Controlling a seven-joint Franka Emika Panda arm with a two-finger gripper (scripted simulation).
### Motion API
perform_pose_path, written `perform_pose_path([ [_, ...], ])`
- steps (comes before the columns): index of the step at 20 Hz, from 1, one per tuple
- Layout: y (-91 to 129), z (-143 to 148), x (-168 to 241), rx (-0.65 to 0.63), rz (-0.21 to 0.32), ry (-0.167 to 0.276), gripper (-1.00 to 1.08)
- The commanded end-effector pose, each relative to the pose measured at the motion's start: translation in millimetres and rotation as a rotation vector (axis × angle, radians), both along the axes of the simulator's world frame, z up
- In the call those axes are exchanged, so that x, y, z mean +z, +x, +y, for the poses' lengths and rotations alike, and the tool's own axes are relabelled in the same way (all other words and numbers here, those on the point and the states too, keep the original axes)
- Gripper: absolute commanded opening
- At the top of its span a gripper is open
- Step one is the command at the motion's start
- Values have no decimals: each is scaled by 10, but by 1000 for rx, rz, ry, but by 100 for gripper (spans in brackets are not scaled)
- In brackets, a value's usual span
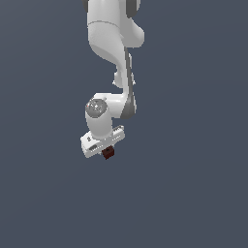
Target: Pick up the object and move it to a goal position.
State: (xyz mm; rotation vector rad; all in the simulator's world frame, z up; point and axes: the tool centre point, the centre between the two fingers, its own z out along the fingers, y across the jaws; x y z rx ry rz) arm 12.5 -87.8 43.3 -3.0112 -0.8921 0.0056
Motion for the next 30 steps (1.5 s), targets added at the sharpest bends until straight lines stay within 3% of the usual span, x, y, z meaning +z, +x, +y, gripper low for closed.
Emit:
perform_pose_path([
  [1,15,17,143,0,-3,-1,-100],
  [9,39,117,837,1,-3,-1,-100],
  [30,162,448,3217,2,-3,0,-100],
])
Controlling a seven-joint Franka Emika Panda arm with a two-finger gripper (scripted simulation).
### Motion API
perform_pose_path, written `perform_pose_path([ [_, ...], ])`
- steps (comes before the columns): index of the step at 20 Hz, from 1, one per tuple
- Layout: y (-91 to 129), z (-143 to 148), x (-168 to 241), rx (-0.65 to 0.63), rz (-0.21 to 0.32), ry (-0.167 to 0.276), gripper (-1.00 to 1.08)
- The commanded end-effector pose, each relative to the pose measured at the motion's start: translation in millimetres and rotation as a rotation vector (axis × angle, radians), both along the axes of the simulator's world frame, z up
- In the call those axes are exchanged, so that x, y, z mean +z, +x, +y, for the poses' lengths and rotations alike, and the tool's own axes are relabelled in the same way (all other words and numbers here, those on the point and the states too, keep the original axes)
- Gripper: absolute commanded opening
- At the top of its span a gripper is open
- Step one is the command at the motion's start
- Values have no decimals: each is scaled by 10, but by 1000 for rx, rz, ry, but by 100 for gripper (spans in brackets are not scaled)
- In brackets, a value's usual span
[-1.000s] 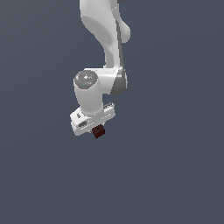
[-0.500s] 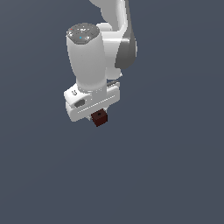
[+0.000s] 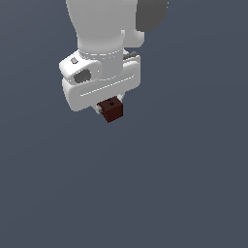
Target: Pick up the object and move it to a goal position.
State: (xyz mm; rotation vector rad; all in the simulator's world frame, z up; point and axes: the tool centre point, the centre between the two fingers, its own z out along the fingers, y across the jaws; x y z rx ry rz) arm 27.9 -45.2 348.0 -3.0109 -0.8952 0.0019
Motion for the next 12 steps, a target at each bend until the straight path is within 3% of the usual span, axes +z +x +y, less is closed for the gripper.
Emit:
perform_pose_path([
  [1,15,36,270,0,-1,0,-100],
  [12,96,141,1123,-1,-1,0,-100],
])
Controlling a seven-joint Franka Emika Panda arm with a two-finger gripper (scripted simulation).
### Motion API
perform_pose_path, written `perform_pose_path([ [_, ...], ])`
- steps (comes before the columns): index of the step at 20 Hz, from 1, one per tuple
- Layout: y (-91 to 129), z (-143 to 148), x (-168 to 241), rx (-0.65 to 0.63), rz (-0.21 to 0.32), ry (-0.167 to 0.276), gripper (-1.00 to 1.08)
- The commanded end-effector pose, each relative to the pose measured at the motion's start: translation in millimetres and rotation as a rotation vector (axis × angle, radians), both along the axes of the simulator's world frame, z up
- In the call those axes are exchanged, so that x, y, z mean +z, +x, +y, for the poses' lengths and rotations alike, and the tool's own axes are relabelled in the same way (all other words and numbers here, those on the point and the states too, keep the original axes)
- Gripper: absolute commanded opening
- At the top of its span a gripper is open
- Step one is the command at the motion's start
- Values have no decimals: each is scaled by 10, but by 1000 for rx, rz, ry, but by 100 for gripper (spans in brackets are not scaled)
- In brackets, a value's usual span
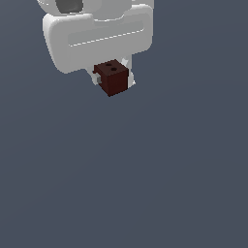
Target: Pick up the object and move it to a goal position.
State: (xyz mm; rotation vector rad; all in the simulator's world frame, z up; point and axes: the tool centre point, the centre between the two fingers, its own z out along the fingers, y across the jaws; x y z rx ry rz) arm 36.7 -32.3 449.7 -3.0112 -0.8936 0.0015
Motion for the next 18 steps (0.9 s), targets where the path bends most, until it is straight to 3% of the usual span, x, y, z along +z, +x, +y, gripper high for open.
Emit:
perform_pose_path([
  [1,14,19,158,0,-1,0,-100],
  [18,69,63,508,0,-1,0,-100],
])
